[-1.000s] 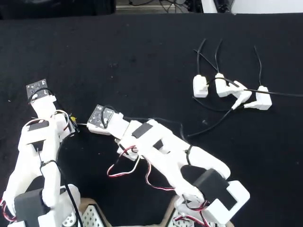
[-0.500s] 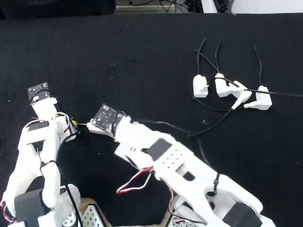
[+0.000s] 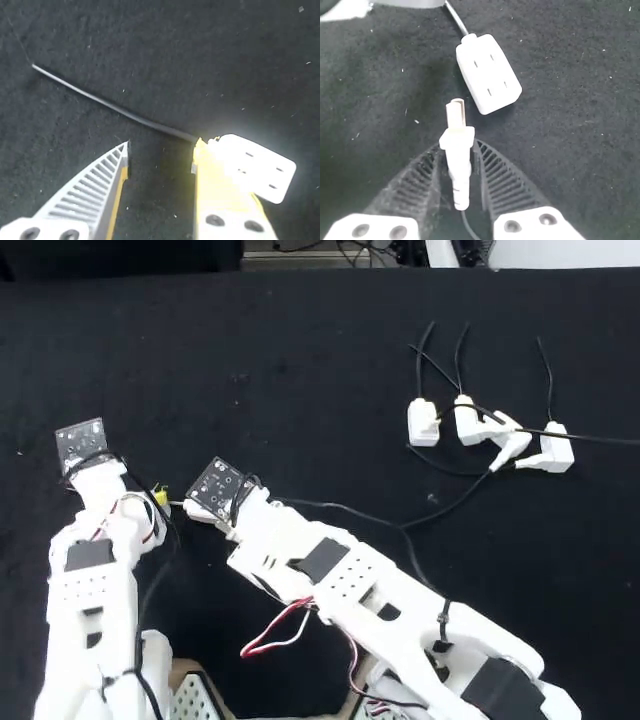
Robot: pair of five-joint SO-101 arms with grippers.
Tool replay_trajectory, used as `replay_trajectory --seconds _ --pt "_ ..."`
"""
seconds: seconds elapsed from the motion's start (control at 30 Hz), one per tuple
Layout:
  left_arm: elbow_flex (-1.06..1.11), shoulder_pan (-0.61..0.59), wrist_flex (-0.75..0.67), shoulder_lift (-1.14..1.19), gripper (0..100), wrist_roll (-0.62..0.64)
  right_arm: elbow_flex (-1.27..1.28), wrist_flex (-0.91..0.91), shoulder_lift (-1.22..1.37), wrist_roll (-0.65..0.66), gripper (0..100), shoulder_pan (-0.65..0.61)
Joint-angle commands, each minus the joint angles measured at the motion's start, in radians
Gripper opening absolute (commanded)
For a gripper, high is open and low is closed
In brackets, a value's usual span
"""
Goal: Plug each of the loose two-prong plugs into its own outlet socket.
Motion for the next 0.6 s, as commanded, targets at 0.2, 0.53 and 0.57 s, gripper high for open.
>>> replay_trajectory --seconds 0.2,0.53,0.57 --pt "0.082 0.156 0.005 -0.241 21 -0.002 0.035 -0.155 0.008 -0.077 1.1 -0.014" --pt "0.251 0.223 0.006 -0.612 21 -0.002 0.036 -0.150 0.008 -0.075 1.1 -0.077" --pt "0.266 0.225 0.015 -0.647 21 -0.002 0.036 -0.150 0.008 -0.075 1.1 -0.077"
